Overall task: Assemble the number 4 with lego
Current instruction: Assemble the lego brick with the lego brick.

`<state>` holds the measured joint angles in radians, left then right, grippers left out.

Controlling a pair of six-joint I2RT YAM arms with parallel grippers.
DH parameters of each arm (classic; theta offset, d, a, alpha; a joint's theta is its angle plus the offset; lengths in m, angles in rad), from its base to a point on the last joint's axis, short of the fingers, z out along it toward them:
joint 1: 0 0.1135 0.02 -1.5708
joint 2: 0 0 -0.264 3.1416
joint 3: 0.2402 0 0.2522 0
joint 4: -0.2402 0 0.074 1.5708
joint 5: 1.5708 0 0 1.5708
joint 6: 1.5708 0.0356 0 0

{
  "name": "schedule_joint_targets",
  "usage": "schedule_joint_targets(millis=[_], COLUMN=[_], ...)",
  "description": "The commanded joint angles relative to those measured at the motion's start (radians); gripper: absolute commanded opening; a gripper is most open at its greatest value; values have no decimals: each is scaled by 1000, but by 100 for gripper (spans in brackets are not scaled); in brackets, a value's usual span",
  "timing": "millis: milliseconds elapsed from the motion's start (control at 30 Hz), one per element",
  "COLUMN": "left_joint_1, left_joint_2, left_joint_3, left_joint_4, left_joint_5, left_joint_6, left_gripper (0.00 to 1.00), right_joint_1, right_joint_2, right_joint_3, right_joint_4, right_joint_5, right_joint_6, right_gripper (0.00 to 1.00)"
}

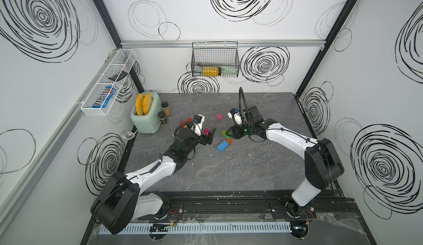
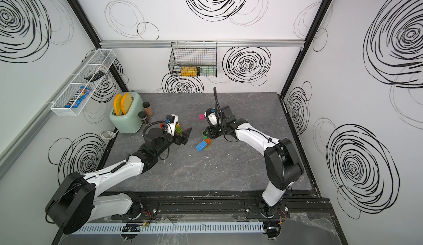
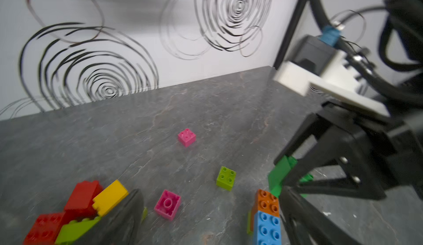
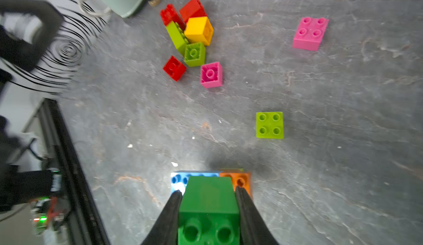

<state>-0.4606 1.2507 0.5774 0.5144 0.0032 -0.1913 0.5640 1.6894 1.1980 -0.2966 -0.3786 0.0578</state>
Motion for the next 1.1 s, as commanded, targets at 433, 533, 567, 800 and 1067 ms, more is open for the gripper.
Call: schedule_joint_targets(millis=[433,533,567,800,1067], left_joint_1=[57,58,58,60,65], left_joint_2=[107,108,107,115,131], left_joint_3=[148,147,147,154,164], left_joint_4=[-291,-294,-293,-298,-299], left_joint_5=[-69,-71,-71,-59,-29], left_joint_6=[-199,-200,-197,-197,-197], left_gripper=[96,96,96,96,96], right_joint_1=[122,122,122,122,124], right_joint_2=[135,139,141,165,193], right_joint_3=[178,187,189,205,212], right_joint_4=[-213,-235,-240,-275,-311], right_joint_5=[273,280,274,251,251], right_joint_6=[-154,-158,-160,-153,-119], right_gripper=[0,0,0,0,0])
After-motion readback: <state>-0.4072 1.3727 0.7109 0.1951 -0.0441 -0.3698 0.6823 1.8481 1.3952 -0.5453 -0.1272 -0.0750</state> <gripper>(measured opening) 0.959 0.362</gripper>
